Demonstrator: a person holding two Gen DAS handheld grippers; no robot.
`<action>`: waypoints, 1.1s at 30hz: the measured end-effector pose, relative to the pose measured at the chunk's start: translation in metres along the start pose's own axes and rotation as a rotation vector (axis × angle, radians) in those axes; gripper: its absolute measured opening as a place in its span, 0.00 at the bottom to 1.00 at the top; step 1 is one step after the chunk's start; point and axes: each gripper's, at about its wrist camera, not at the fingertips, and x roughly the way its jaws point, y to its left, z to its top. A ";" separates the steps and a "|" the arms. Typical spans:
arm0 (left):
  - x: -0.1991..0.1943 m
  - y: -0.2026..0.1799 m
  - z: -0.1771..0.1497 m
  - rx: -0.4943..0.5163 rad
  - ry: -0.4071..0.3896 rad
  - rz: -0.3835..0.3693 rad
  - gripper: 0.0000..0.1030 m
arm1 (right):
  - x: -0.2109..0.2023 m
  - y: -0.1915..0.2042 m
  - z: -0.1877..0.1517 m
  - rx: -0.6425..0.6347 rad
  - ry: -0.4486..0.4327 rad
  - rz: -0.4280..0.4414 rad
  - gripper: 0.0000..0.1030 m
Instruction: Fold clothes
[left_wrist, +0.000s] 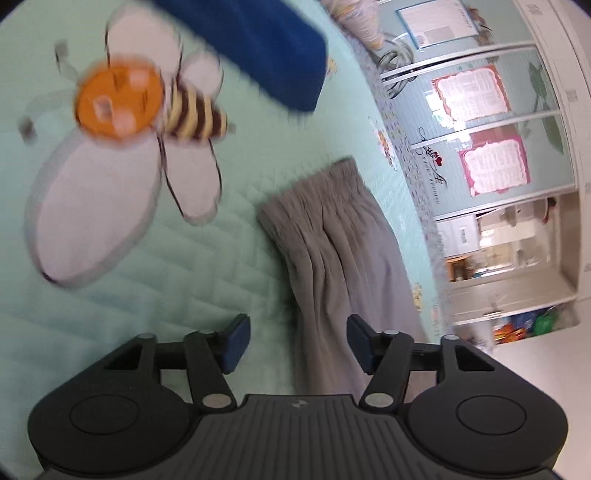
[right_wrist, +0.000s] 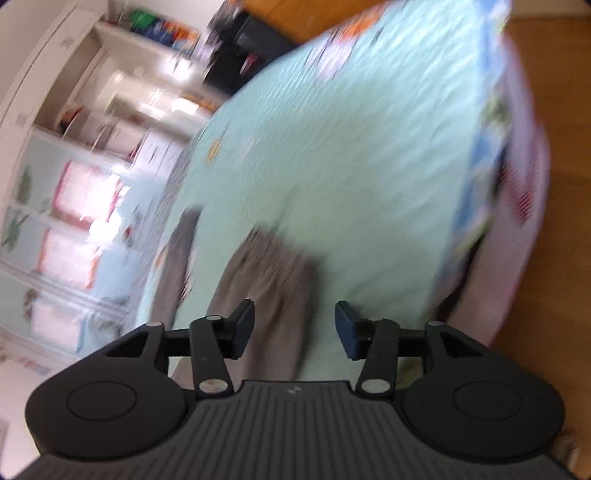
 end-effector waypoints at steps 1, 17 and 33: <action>-0.006 -0.004 0.004 0.020 -0.018 -0.004 0.69 | -0.004 0.003 0.005 -0.002 -0.026 0.011 0.53; -0.001 -0.058 0.057 0.131 -0.034 -0.006 0.72 | 0.029 0.085 -0.026 -0.174 0.160 0.329 0.63; 0.013 0.010 0.011 -0.106 0.032 -0.013 0.76 | 0.015 0.025 -0.044 0.000 0.259 0.232 0.69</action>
